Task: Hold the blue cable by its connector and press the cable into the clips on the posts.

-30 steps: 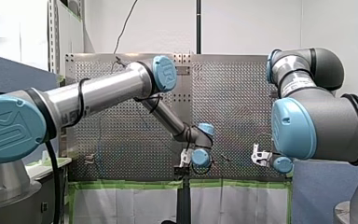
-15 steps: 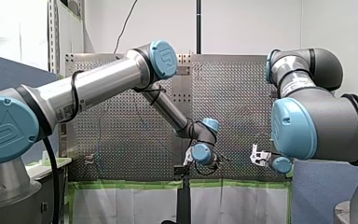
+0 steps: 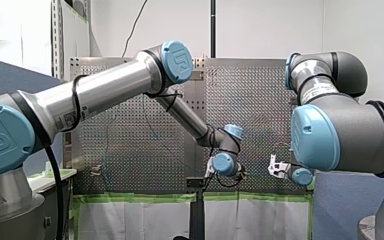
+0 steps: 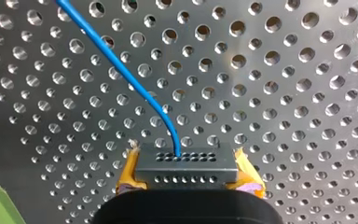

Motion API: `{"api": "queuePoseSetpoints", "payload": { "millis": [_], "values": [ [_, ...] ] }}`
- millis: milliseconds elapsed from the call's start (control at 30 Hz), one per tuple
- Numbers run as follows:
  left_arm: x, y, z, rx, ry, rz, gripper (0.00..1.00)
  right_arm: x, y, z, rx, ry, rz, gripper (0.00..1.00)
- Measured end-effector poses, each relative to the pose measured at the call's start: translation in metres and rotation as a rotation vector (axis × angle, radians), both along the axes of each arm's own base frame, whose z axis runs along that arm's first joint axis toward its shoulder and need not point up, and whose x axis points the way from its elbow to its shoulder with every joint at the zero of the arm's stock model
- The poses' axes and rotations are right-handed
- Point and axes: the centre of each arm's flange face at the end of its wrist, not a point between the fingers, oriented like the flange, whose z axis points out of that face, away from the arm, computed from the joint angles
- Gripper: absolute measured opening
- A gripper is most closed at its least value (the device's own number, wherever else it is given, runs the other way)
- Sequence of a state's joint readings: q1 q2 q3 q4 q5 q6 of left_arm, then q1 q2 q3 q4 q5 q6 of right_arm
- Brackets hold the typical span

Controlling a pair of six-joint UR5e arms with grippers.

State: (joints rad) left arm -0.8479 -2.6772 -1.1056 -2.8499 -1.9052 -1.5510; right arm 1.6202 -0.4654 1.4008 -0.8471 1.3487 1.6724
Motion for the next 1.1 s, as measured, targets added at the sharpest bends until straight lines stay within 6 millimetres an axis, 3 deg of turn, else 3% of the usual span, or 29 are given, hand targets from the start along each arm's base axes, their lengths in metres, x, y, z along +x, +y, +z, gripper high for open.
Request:
{"api": "queuePoseSetpoints", "payload": {
  "millis": [267, 1100],
  "values": [
    [0.003, -0.009, 0.0078, -0.062, -0.021, 0.013, 1.0, 0.0017, 0.0007, -0.0007, 0.001, 0.001, 0.003, 0.0],
    [-0.0024, -0.0081, 0.0068, -0.045, -0.013, 0.033, 1.0, 0.0044, 0.0027, -0.0026, 0.008, 0.003, 0.007, 0.0]
  ]
}}
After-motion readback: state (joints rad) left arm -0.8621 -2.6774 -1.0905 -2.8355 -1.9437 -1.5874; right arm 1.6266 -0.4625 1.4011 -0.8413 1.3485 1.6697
